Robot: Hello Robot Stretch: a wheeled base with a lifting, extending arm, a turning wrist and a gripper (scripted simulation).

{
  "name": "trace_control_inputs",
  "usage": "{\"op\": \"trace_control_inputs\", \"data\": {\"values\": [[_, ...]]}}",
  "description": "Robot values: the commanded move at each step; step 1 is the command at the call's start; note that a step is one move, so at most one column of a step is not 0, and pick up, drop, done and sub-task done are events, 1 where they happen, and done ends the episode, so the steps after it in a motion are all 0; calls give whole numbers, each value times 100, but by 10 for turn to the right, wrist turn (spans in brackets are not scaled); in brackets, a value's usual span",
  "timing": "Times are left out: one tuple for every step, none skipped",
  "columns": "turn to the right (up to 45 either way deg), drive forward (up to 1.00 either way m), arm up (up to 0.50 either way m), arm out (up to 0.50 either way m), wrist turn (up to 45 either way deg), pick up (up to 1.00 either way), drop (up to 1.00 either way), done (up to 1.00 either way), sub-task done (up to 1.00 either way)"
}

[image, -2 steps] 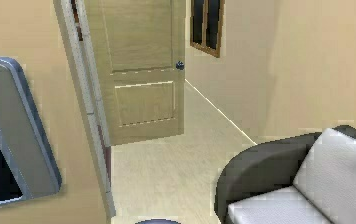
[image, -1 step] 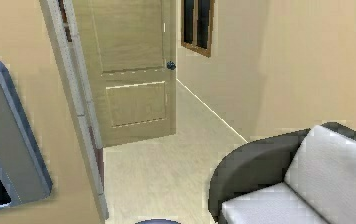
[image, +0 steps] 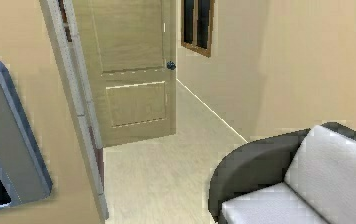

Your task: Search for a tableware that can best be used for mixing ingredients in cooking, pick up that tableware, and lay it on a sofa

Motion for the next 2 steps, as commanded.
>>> {"op": "trace_control_inputs", "data": {"values": [[0, 0, 0, 0, 450, 0, 0, 0, 0], [0, 0, 0, 0, 30, 0, 0, 0, 0]]}}
